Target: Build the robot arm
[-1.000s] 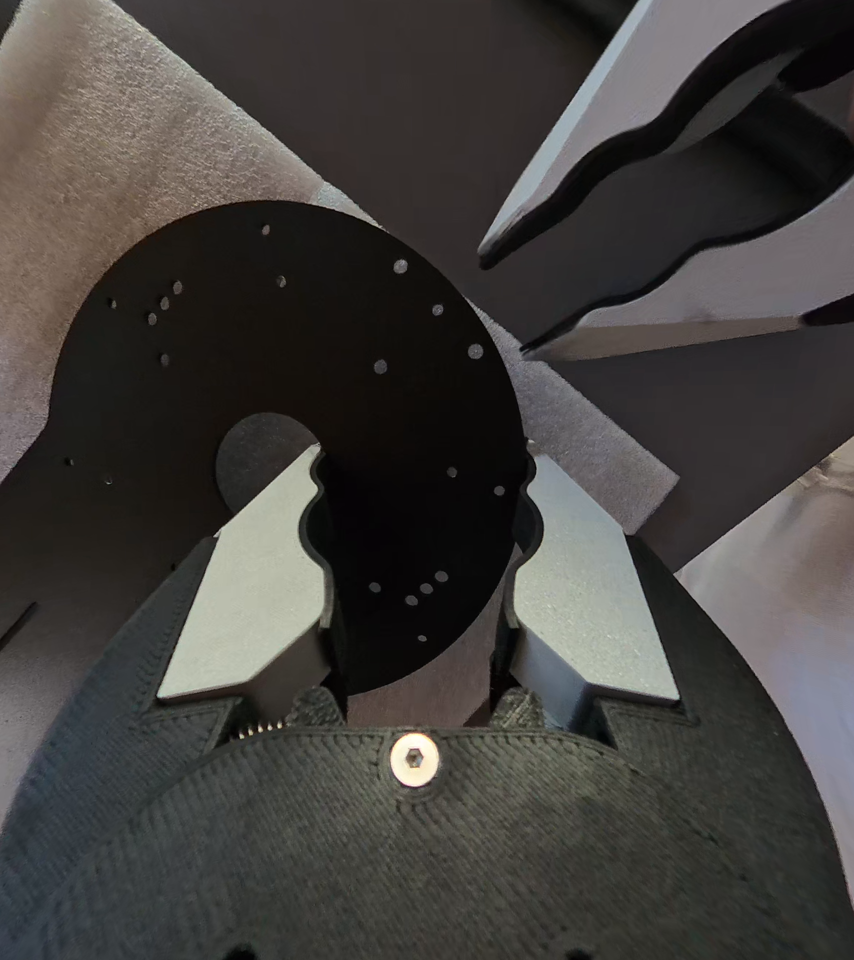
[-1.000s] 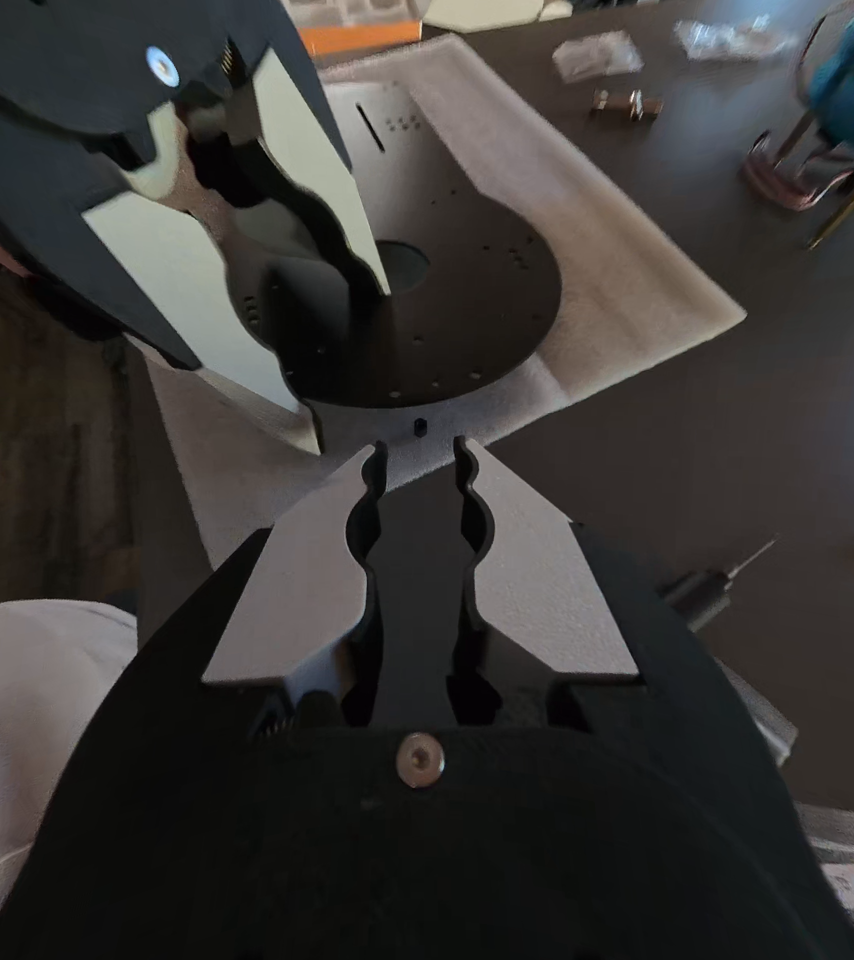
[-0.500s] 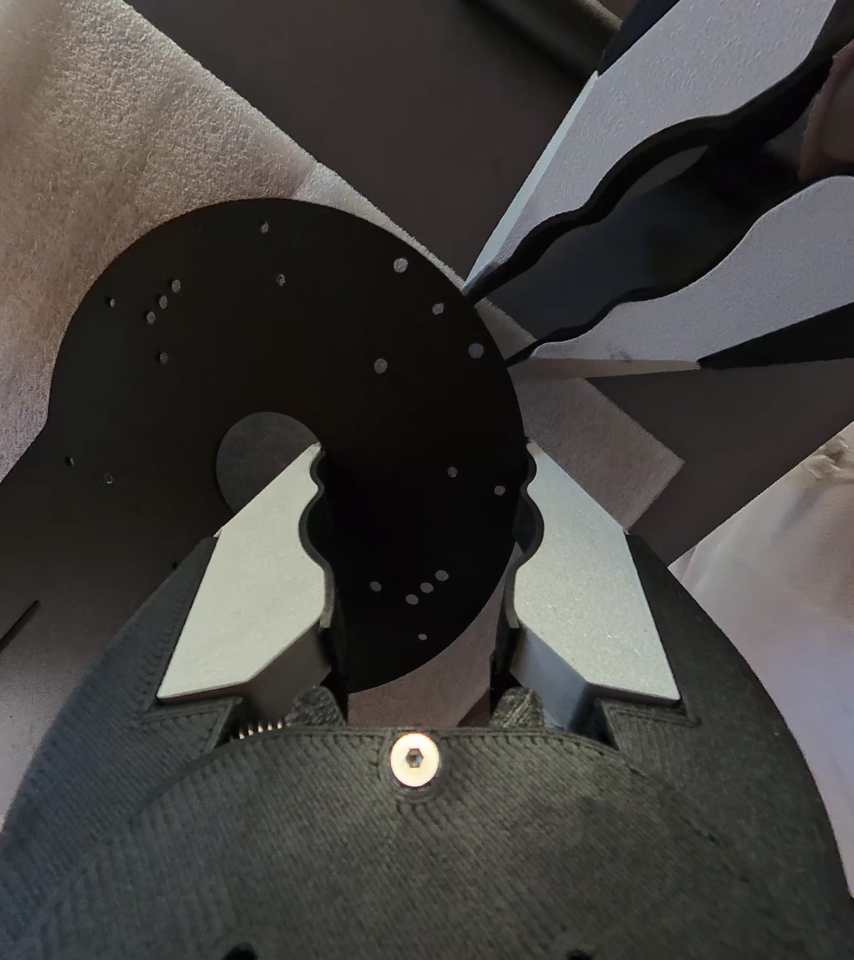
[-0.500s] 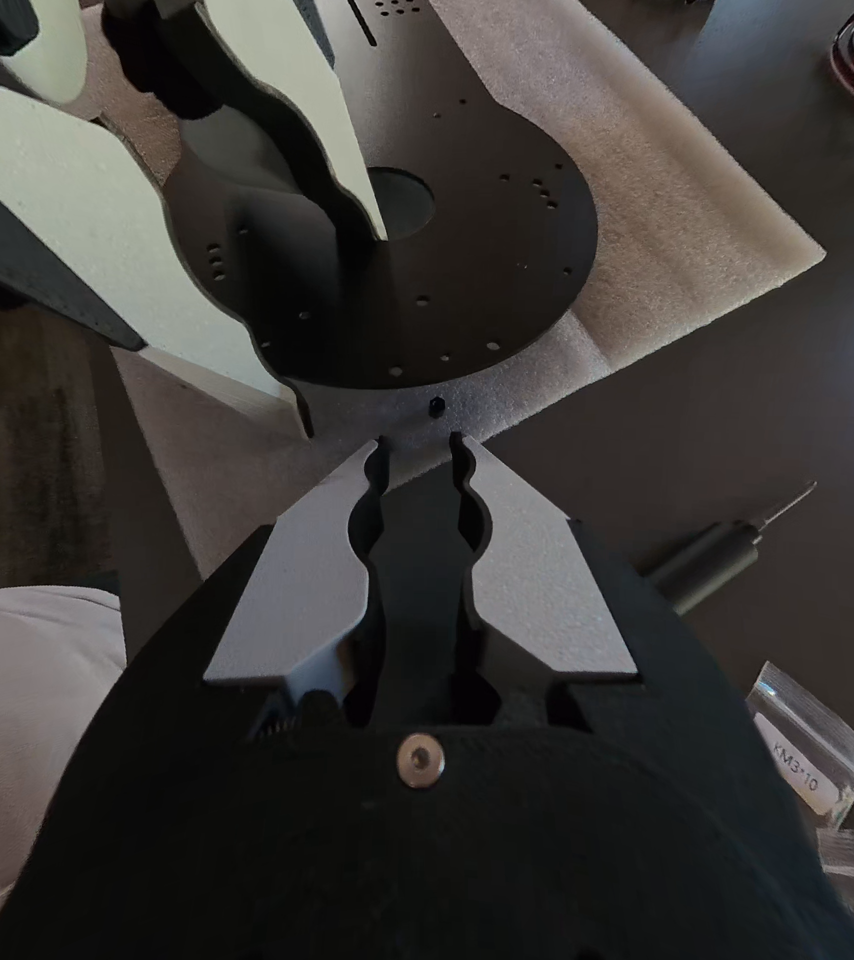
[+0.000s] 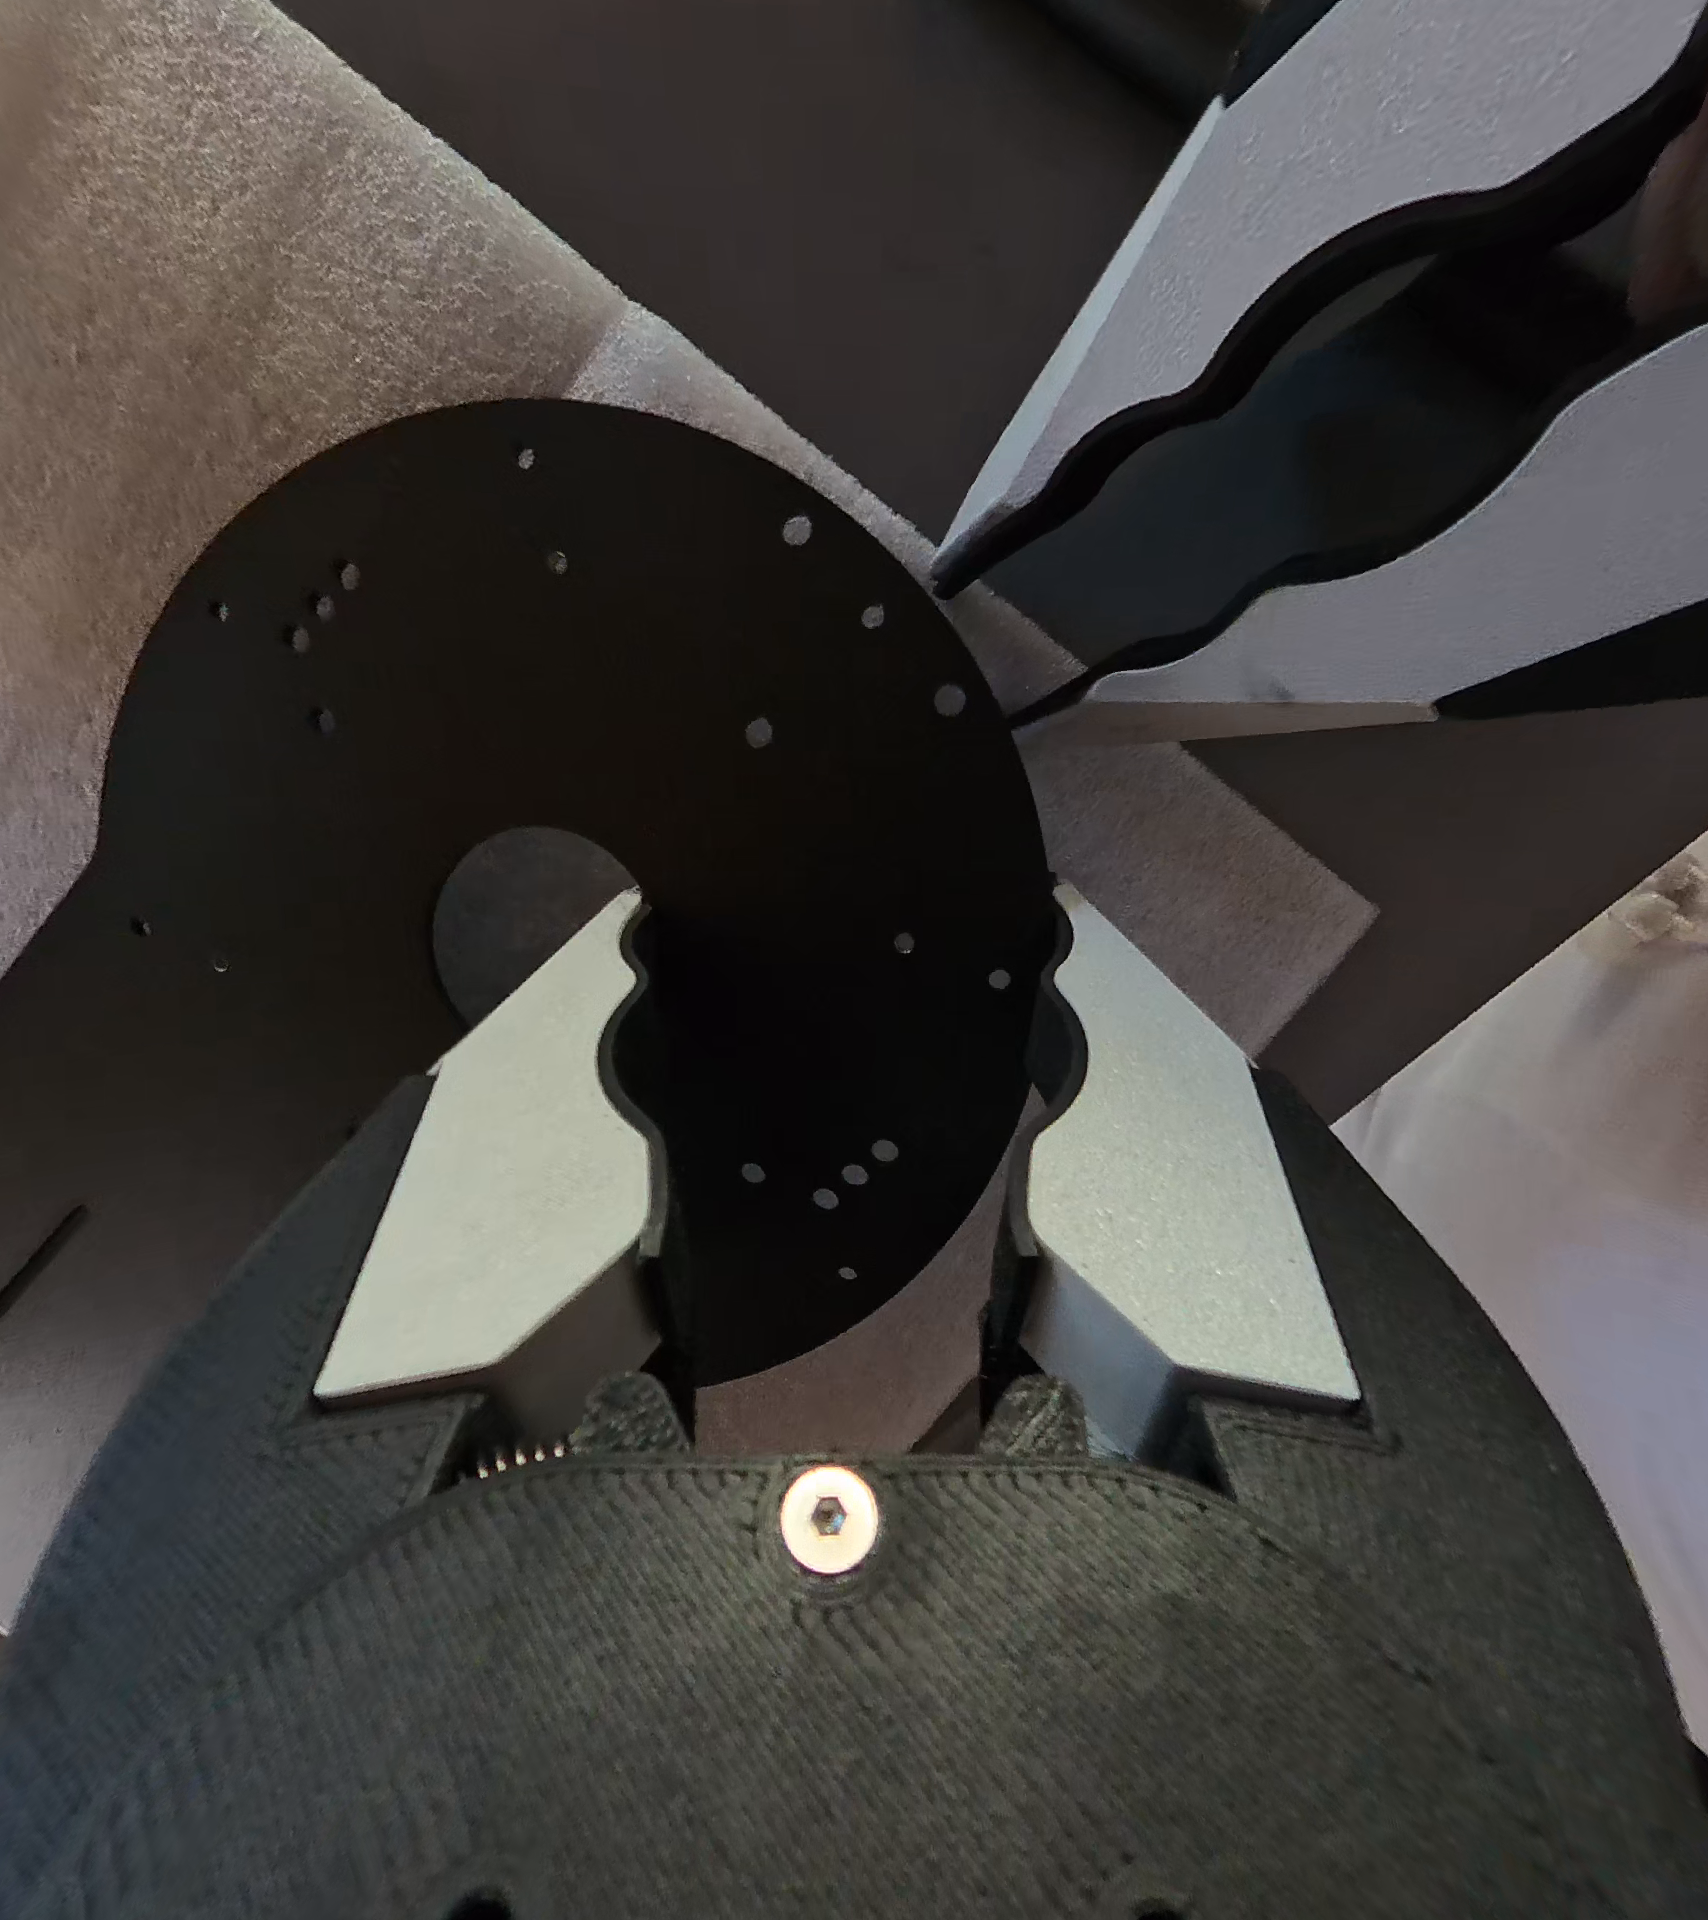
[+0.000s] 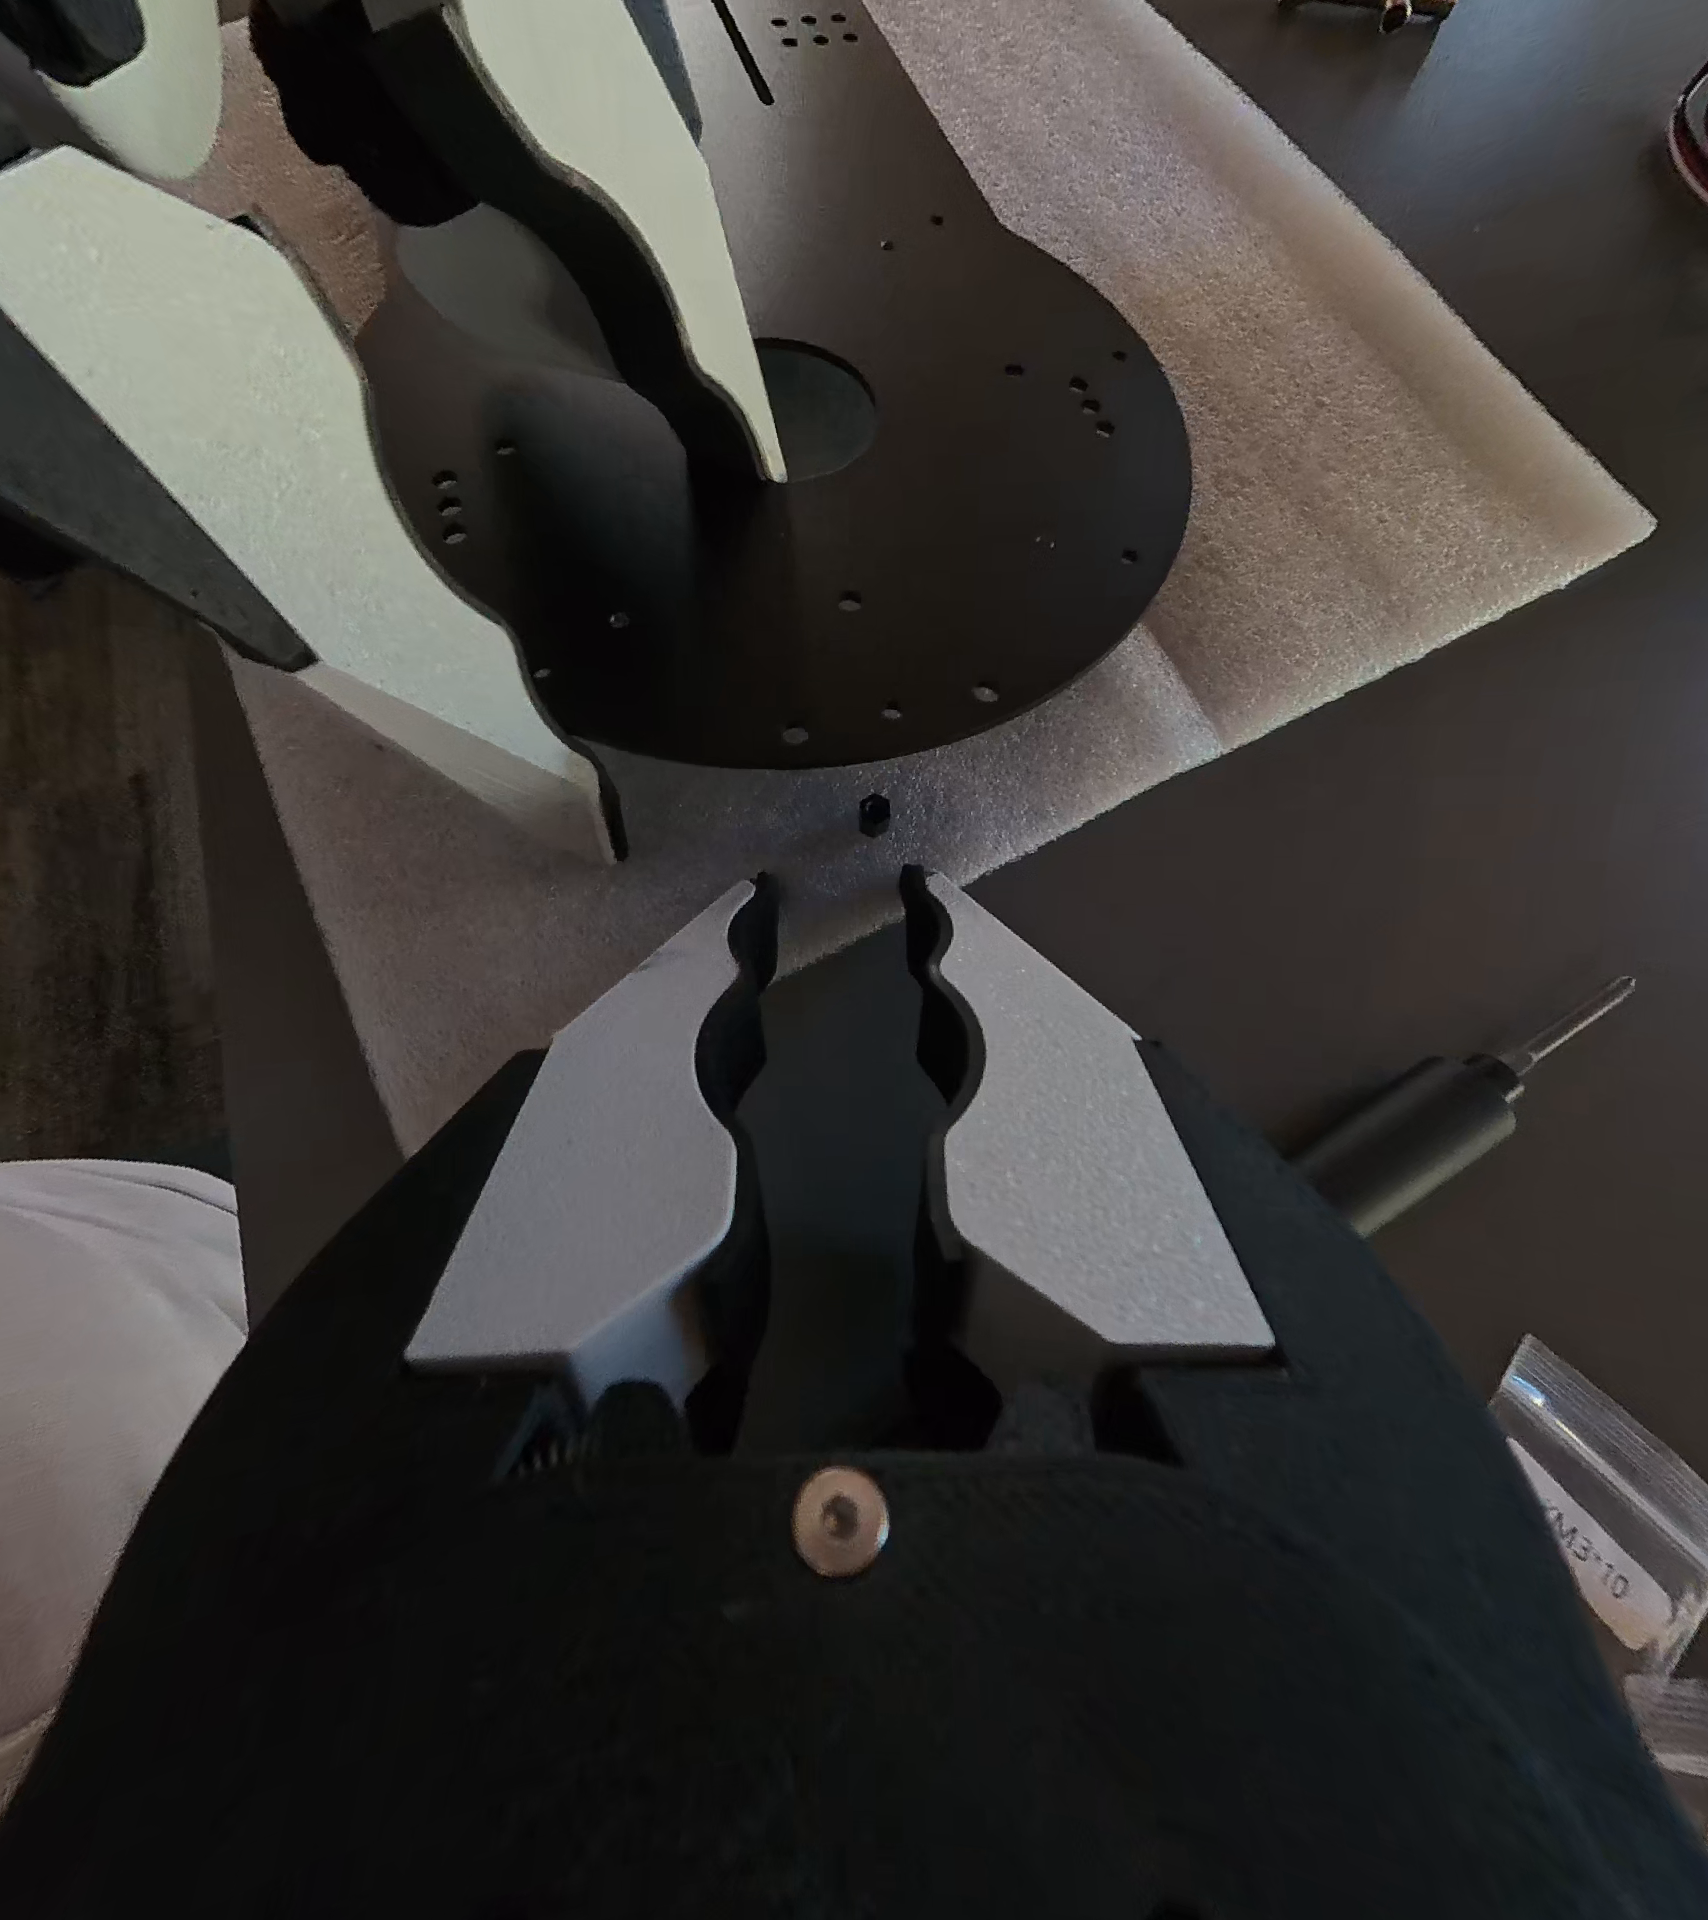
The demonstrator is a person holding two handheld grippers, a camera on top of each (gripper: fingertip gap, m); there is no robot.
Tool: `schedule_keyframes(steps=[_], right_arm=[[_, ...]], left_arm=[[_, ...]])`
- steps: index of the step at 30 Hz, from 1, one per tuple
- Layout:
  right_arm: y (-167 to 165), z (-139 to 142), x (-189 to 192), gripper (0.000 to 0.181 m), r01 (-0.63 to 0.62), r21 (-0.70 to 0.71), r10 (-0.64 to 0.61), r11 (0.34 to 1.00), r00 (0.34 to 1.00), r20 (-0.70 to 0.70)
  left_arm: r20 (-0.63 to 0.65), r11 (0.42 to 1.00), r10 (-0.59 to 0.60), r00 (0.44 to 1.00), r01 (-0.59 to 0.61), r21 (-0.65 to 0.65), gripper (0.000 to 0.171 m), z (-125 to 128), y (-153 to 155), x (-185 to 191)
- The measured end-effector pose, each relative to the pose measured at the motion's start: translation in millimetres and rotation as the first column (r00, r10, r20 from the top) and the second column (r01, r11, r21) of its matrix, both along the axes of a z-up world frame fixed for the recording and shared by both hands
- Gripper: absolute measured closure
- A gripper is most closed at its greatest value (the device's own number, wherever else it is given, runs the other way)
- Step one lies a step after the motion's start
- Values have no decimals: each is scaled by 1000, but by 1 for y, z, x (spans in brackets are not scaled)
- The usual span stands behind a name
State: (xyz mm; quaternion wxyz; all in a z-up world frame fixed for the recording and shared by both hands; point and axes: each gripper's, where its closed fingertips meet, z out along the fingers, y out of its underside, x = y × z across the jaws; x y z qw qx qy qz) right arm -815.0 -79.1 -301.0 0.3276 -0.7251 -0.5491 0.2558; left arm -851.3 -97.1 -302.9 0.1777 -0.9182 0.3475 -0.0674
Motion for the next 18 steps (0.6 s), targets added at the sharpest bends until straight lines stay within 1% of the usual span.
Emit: schedule_keyframes(steps=[2,4,6,8,11,13,15,16,18], right_arm=[[2,1,4,151,7,13,-7,1000,1000,-1],[3,3,11,151,10,15,-10,1000,1000,-9],[11,4,25,155,40,61,-41,997,999,14],[16,7,42,155,51,106,-56,993,998,41],[21,20,68,156,96,148,-102,984,994,32],[25,23,86,159,136,138,-144,981,988,51],[30,20,103,158,174,120,-185,977,978,94],[30,22,105,159,184,104,-193,977,978,80],[24,31,93,159,187,42,-186,982,982,-10]], left_arm=[[-2,1000,2,1000,-2,-2,102,0,0,0],[1,1000,4,1000,-4,2,102,0,0,0],[2,1000,6,1000,-6,7,102,0,0,-1],[3,1000,8,1000,-8,10,102,-1,1,-1],[2,1000,8,1000,-8,9,102,0,1,-1],[1,1000,7,1000,-7,7,102,0,1,-1],[0,1000,7,1000,-7,6,102,0,1,-1],[0,1000,7,1000,-7,6,102,-1,1,-1],[0,1000,8,1000,-8,7,102,0,1,-2]])
